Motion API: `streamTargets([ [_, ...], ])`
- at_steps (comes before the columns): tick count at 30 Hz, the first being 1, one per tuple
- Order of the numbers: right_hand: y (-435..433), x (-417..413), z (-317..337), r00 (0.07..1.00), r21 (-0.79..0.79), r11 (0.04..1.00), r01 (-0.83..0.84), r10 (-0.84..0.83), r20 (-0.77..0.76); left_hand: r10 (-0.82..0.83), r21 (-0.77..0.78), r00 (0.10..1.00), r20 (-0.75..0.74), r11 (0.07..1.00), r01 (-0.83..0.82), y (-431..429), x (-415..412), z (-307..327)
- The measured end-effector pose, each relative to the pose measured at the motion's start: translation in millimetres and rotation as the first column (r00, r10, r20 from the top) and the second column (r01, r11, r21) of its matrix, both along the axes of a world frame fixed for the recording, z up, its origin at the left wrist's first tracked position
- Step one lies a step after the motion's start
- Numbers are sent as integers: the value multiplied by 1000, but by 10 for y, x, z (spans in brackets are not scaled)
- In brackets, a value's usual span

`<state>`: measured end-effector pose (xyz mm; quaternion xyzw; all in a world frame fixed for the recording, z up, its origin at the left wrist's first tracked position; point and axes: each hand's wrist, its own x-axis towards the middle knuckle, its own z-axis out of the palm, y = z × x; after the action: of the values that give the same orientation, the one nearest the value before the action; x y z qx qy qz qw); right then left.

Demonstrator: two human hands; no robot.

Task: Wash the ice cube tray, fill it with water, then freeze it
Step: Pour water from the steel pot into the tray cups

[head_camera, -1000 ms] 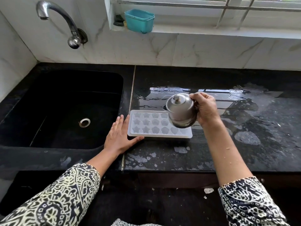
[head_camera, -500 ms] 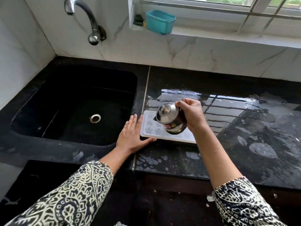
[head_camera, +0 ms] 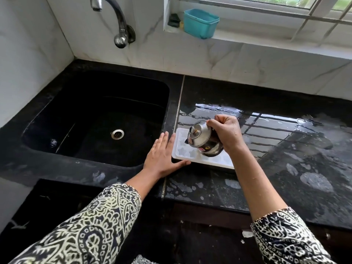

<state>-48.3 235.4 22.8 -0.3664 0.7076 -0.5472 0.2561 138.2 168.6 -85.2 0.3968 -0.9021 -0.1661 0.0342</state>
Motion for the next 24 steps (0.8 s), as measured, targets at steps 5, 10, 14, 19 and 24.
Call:
streamTargets([
  [5, 13, -5, -21, 1000, -8, 1000, 11, -11, 3, 3, 4, 1000, -3, 1000, -3, 6, 9, 6],
  [10, 34, -9, -20, 1000, 1, 1000, 7, -7, -16, 2, 1, 1000, -9, 1000, -2, 4, 13, 3],
  [14, 46, -25, -27, 1000, -3, 1000, 4, -4, -31, -2, 3, 1000, 0, 1000, 2, 3, 8, 3],
  [19, 52, -31, -36, 999, -8, 1000, 11, -11, -39, -2, 7, 1000, 7, 1000, 2, 2, 7, 4],
  [24, 52, -37, -42, 999, -1, 1000, 6, -6, -43, -3, 7, 1000, 8, 1000, 3, 8, 11, 6],
])
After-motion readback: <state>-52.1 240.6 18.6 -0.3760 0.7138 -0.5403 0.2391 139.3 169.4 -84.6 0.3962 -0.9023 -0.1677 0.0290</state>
